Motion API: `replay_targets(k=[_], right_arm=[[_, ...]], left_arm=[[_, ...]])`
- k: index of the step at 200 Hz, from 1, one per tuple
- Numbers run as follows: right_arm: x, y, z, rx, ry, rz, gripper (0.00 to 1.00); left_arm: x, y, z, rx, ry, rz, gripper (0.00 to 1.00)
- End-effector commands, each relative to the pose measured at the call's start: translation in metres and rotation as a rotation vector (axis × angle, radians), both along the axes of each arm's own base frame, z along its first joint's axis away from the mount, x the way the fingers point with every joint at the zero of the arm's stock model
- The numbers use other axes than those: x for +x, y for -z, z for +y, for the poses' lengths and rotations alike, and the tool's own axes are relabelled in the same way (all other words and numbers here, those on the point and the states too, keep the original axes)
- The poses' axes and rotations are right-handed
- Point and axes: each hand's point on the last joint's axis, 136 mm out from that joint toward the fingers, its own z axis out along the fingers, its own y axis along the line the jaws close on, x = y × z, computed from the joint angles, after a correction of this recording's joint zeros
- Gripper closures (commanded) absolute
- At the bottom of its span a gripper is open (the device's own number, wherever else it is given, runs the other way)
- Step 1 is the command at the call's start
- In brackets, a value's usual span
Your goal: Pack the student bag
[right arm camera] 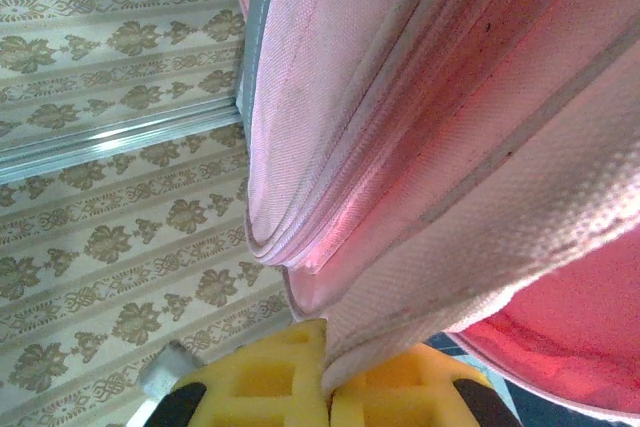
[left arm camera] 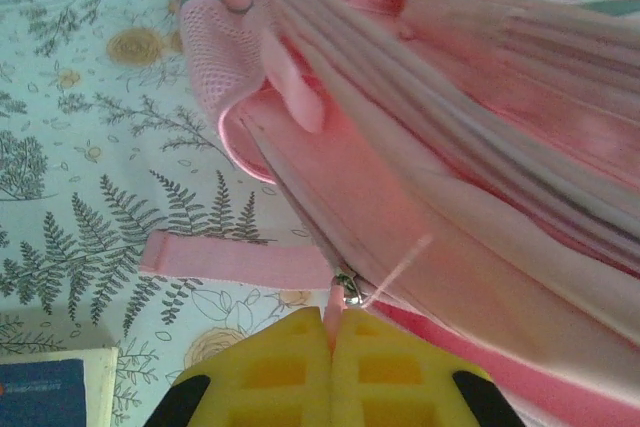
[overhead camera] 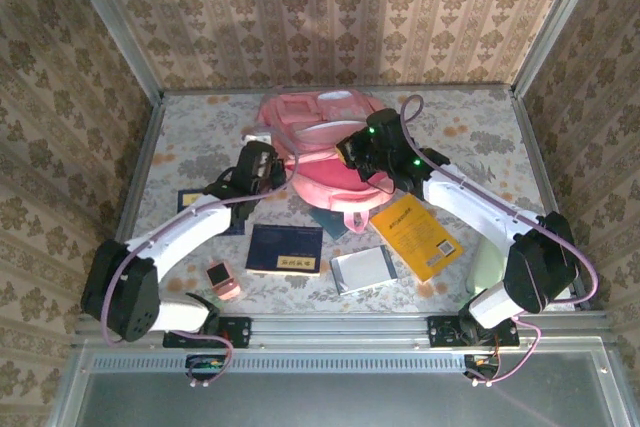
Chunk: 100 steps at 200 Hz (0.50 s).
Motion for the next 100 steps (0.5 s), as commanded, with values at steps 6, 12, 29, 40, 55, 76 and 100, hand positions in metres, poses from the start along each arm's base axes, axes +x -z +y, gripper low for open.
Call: replay_targets(k=[6,12,29,40,55,76,100], right_arm=[[0.005,-0.050,-0.004,0.066,-0.004,-0.115,1.00],[0.005,-0.050,-0.003,0.067,-0.006,-0.118,1.00],[0.006,-0.050,-0.001,0.073,-0.013,-0.117,1.00],[0.007,-0.049,0.001,0.078,-0.019,-0.116,1.00],[0.009,-0.050,0.004,0.081,-0.029,-0.122,1.00],[0.011,-0.045,0.005,0.075,-0.036,-0.124,1.00],[0.017,-0.042,0.006,0.075,-0.039,-0.133,1.00]], left_arm=[[0.033,-0.007,0.012,-0.066,-0.085,-0.025,1.00],[0.038,-0.004,0.014,-0.076,-0.092,-0.019,1.00],[0.056,0.001,0.024,-0.094,-0.127,-0.007,1.00],[0.066,0.003,0.028,-0.105,-0.146,-0.005,1.00],[0.080,0.005,0.034,-0.137,-0.165,-0.002,1.00],[0.097,0.008,0.037,-0.160,-0.177,0.001,1.00],[0.114,0.010,0.037,-0.186,-0.164,0.018,1.00]])
